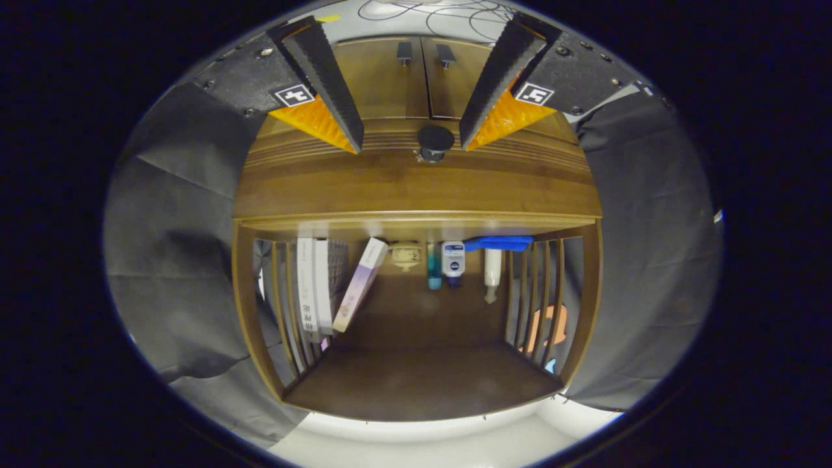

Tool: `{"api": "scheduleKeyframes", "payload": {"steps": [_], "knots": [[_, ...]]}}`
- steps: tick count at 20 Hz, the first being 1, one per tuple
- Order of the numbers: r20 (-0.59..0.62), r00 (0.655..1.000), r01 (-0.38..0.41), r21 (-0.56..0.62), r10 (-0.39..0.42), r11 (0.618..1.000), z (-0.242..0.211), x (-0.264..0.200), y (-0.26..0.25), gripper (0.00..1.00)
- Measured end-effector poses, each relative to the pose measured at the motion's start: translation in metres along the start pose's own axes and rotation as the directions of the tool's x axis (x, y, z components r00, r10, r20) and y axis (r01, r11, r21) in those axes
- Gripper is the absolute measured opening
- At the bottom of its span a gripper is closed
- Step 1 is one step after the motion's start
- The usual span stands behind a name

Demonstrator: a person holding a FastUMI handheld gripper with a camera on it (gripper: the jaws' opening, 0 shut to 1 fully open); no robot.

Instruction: Pull open the drawer, take out the items inside it, and place them on the countertop above the cabinet.

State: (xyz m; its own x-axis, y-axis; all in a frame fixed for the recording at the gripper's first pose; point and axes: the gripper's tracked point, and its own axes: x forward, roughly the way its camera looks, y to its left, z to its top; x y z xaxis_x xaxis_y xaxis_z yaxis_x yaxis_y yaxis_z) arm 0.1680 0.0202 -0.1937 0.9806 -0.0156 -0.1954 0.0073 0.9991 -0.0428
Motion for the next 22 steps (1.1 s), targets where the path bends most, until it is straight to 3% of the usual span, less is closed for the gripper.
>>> {"api": "scheduleKeyframes", "payload": {"steps": [8, 13, 18, 22], "knots": [[-0.063, 0.998, 0.021, -0.015, -0.022, 1.000, -0.024, 0.058, 0.011, 0.94], [-0.064, 0.998, 0.009, -0.012, -0.010, 1.000, -0.027, 0.074, 0.018, 0.78], [-0.032, 0.998, 0.045, -0.016, -0.046, 0.999, -0.026, 0.077, 0.021, 0.53], [-0.055, 0.997, 0.058, 0.003, -0.058, 0.998, -0.028, 0.078, 0.021, 0.48]]}}
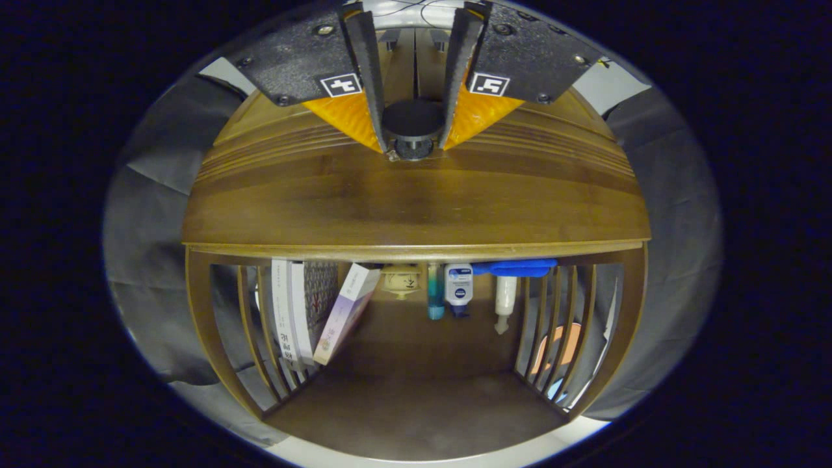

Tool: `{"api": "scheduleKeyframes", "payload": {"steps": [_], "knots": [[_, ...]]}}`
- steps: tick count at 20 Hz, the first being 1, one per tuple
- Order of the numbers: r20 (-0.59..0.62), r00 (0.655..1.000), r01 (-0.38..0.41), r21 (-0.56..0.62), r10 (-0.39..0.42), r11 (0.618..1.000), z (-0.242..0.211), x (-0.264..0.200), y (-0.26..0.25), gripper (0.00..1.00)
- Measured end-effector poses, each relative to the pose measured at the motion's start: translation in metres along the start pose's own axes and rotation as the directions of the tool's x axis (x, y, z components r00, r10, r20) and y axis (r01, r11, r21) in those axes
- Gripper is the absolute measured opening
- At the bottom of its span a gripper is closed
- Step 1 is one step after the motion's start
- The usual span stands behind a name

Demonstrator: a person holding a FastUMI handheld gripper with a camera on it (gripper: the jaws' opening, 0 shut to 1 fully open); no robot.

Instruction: Pull open the drawer, take out the items inside it, and place them on the countertop above the cabinet.

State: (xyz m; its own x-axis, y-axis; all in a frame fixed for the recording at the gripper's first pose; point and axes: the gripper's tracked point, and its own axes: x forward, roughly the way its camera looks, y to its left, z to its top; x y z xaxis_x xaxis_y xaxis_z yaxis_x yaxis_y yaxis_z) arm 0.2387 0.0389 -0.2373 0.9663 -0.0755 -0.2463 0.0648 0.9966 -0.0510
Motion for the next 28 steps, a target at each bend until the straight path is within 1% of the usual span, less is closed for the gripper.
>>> {"api": "scheduleKeyframes", "payload": {"steps": [5, 12, 28], "knots": [[-0.023, 1.000, 0.000, 0.002, 0.000, 1.000, 0.001, -0.002, 0.000, 0.42], [-0.027, 1.000, 0.008, -0.004, -0.008, 1.000, -0.003, -0.017, -0.001, 0.41], [-0.031, 0.999, -0.014, 0.014, 0.015, 1.000, -0.023, -0.106, -0.007, 0.41]]}}
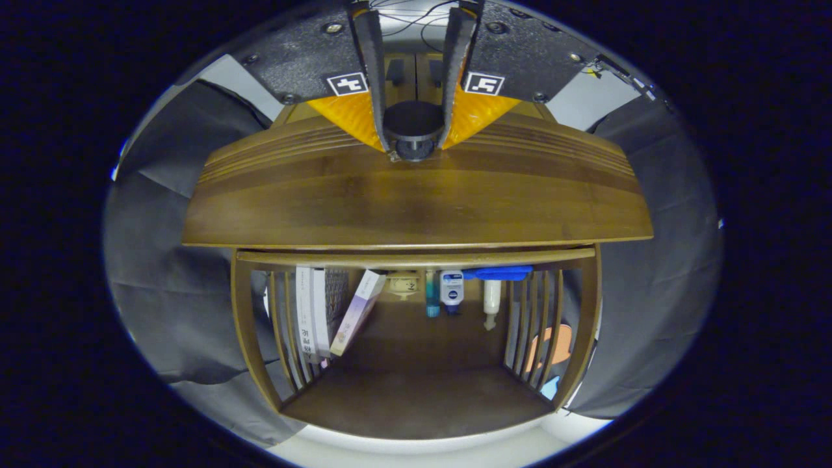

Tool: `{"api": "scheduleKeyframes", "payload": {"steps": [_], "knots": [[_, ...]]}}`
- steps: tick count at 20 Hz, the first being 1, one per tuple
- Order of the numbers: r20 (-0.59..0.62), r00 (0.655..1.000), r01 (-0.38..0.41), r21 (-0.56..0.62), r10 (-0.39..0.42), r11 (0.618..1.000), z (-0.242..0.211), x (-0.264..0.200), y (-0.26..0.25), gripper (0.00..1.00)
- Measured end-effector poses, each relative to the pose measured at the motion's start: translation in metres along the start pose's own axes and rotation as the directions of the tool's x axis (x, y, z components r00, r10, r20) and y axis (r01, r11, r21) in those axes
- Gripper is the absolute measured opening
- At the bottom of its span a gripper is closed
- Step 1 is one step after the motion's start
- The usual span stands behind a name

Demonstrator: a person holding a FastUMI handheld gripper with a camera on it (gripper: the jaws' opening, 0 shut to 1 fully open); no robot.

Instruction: Pull open the drawer, take out the items inside it, and place them on the countertop above the cabinet.

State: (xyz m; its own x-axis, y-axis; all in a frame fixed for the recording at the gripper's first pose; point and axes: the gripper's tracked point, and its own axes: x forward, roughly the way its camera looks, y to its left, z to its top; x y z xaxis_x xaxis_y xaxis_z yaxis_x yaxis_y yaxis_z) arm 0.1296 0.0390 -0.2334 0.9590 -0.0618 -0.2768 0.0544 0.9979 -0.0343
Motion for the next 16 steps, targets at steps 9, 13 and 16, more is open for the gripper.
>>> {"api": "scheduleKeyframes", "payload": {"steps": [9, 13, 16], "knots": [[0.010, 1.000, -0.014, -0.010, 0.014, 1.000, -0.011, -0.041, -0.002, 0.41], [0.001, 1.000, -0.017, -0.002, 0.017, 1.000, -0.020, -0.057, 0.000, 0.40], [0.001, 1.000, -0.024, 0.005, 0.024, 1.000, -0.025, -0.069, 0.003, 0.40]]}}
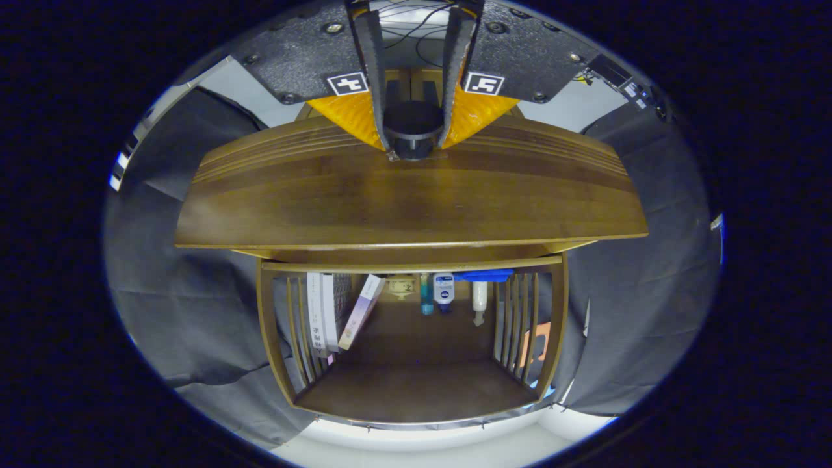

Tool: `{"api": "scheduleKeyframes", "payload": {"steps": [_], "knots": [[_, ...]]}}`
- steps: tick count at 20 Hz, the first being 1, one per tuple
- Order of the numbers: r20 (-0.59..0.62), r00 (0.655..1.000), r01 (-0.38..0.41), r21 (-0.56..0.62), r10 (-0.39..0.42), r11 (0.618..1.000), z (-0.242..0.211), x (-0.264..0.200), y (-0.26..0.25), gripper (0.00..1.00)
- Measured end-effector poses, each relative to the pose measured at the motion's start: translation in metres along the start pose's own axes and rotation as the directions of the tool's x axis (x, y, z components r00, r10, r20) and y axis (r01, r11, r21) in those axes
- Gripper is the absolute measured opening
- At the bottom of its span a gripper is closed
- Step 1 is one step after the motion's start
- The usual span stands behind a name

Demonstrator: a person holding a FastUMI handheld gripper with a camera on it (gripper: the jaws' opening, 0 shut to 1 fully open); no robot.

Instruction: Pull open the drawer, take out the items inside it, and place them on the countertop above the cabinet.

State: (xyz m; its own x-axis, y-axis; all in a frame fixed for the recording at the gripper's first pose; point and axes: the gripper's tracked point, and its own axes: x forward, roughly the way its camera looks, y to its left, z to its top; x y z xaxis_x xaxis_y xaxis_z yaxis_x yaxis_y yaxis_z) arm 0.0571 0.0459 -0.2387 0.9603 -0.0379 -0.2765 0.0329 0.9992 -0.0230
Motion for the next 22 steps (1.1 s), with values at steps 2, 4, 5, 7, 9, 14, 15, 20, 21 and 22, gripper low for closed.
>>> {"api": "scheduleKeyframes", "payload": {"steps": [2, 4, 5, 7, 9, 14, 15, 20, 21, 22], "knots": [[-0.002, 1.000, 0.005, 0.004, -0.005, 1.000, -0.002, -0.005, -0.001, 0.40], [-0.005, 1.000, 0.000, 0.013, 0.000, 1.000, -0.004, -0.009, 0.000, 0.40], [-0.008, 1.000, -0.001, 0.013, 0.001, 1.000, -0.005, -0.010, -0.002, 0.40], [-0.007, 1.000, -0.001, 0.009, 0.001, 1.000, -0.006, -0.012, -0.003, 0.40], [-0.009, 1.000, -0.002, 0.010, 0.002, 1.000, -0.007, -0.014, -0.003, 0.40], [-0.005, 1.000, -0.009, -0.002, 0.009, 1.000, -0.009, -0.018, -0.003, 0.40], [-0.003, 1.000, -0.007, -0.002, 0.007, 1.000, -0.010, -0.017, -0.002, 0.40], [0.063, 0.998, 0.014, -0.036, -0.011, 0.999, 0.002, -0.021, -0.006, 0.53], [0.096, 0.995, 0.027, -0.046, -0.022, 0.999, 0.009, -0.025, -0.009, 0.61], [0.120, 0.993, 0.030, -0.059, -0.023, 0.998, 0.014, -0.031, -0.010, 0.69]]}}
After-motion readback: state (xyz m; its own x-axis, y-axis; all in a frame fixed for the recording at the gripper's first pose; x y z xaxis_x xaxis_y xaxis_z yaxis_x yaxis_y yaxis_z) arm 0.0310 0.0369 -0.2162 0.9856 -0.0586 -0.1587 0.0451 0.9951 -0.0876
